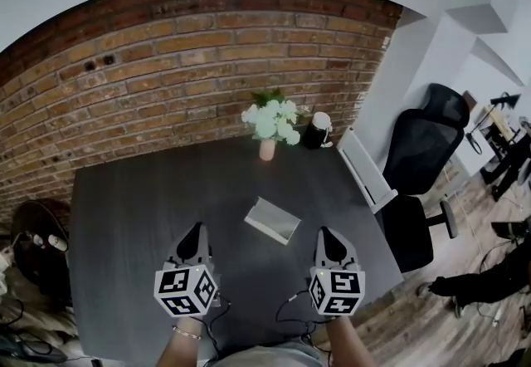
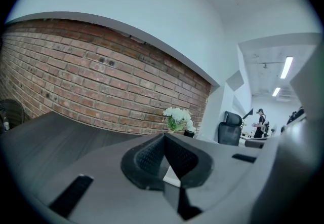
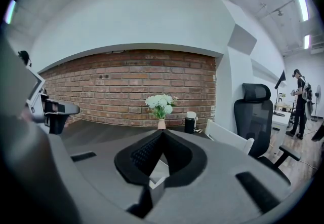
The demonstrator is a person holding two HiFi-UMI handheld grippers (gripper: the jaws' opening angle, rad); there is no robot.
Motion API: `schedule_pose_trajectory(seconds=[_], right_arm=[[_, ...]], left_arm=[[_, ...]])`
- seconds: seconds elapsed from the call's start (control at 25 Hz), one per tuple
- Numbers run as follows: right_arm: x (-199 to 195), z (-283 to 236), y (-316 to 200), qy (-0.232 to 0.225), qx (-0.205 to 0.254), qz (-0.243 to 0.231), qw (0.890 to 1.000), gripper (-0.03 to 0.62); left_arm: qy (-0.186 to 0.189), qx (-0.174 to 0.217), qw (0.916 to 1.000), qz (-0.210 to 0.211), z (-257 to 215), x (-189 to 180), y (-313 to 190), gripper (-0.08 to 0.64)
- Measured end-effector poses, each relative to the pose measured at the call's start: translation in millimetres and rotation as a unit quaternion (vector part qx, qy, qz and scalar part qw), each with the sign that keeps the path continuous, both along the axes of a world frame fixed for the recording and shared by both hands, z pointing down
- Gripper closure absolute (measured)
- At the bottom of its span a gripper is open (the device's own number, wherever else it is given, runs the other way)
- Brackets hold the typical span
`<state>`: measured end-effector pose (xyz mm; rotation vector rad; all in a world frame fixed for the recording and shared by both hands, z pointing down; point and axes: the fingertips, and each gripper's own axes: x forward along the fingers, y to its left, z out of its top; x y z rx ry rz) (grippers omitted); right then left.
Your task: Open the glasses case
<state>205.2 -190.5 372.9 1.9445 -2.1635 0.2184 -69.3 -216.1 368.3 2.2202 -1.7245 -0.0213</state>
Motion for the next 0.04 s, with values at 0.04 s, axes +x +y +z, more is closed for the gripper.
schedule_pose_trajectory(seconds=[0.04], right_arm=[[-0.1,-0.4,-0.4,0.000,0.000,-0.001,1.000,0.591]], left_arm=[[0.001,-0.001,1.0000,-0.001,0.2,0.2,0.0,0.565]])
